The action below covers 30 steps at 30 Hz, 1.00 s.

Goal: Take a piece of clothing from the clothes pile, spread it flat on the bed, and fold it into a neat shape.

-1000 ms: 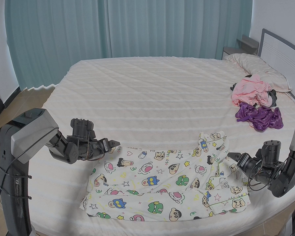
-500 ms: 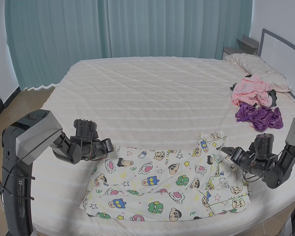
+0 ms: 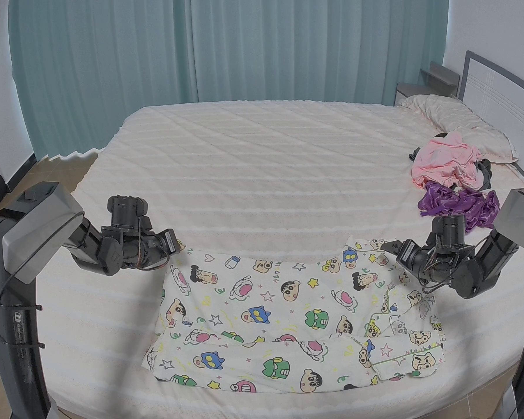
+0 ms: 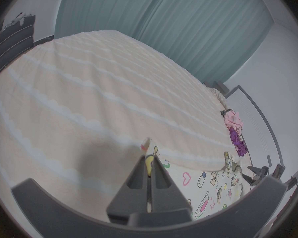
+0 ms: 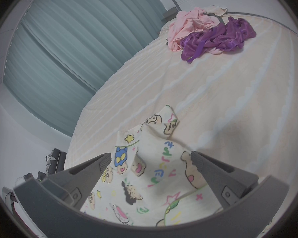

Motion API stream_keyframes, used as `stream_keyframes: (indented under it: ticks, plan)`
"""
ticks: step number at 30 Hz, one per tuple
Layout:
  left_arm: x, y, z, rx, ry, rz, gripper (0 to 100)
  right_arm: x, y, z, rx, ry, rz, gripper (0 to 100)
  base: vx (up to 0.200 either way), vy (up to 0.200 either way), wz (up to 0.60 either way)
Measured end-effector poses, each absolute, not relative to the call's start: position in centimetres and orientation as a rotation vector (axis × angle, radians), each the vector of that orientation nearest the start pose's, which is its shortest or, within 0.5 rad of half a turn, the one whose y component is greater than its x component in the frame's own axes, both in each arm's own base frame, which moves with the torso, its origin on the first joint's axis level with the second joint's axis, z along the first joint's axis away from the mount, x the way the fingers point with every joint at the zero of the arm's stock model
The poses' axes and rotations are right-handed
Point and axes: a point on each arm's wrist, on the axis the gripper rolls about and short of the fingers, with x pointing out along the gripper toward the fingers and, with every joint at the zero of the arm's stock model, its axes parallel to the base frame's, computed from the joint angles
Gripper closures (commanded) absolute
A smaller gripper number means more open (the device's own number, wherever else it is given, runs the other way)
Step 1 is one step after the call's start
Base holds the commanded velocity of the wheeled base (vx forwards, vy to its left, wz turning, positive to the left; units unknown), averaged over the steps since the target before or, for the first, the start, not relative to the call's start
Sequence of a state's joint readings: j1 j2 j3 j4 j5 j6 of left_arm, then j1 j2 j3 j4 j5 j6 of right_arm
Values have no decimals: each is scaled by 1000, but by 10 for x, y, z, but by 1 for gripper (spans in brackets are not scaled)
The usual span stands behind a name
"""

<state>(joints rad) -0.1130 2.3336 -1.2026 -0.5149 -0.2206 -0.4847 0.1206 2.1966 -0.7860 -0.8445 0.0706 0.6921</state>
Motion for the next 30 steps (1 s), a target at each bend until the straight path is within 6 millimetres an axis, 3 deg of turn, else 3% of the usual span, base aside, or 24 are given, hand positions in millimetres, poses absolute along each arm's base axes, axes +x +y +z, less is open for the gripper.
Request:
stream_keyframes:
  ticks: [9,30]
  plan:
    - [429,-44,42,-505,663,-150,100,385,49,10,665,627,25,0,0,0,0]
    - [424,-45,38,-504,701,-144,100,411,59,14,382,647,180,0,0,0,0]
